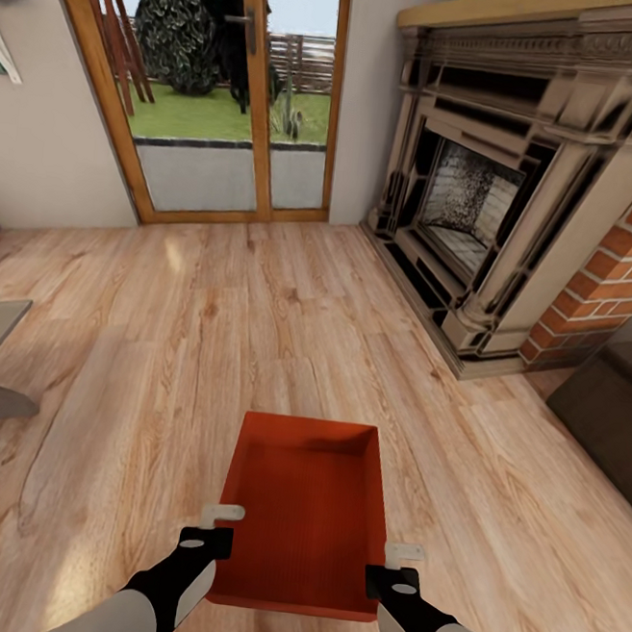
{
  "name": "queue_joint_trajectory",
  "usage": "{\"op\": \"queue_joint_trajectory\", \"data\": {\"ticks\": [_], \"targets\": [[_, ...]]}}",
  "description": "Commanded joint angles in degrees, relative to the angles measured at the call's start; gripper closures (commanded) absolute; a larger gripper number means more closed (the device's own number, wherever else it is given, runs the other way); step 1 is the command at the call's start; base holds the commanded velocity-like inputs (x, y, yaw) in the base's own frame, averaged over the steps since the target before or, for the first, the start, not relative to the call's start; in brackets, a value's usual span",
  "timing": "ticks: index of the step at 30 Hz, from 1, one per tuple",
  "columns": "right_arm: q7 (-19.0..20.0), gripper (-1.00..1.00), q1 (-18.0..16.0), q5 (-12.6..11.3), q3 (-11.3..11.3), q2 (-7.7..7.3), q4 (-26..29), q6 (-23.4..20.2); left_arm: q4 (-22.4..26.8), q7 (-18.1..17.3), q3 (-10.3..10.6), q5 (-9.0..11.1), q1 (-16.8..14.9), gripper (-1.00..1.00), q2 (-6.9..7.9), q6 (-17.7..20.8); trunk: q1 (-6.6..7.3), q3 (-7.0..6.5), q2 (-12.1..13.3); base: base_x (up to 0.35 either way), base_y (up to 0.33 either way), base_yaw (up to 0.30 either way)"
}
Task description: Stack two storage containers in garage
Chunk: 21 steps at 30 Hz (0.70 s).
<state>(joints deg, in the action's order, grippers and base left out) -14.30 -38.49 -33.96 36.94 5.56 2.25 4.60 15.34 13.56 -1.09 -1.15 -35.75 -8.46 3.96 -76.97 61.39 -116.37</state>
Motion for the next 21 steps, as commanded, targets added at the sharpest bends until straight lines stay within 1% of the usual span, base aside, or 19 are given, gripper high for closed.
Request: {"op": "queue_joint_trajectory", "data": {"ticks": [1,21], "targets": [[-0.1,1.00,0.0,-1.1,0.1,-0.02,-0.3,0.2,0.3,0.3,-0.6,-1.1,0.0,1.00,0.29,0.4,0.23,-0.15,0.4,0.000,0.000,0.000],[-0.1,1.00,0.0,-1.1,0.1,-0.02,-0.3,0.3,0.3,0.3,-0.6,-1.0,0.0,1.00,0.29,0.4,4.63,-3.74,8.4,0.000,0.000,0.000]]}}
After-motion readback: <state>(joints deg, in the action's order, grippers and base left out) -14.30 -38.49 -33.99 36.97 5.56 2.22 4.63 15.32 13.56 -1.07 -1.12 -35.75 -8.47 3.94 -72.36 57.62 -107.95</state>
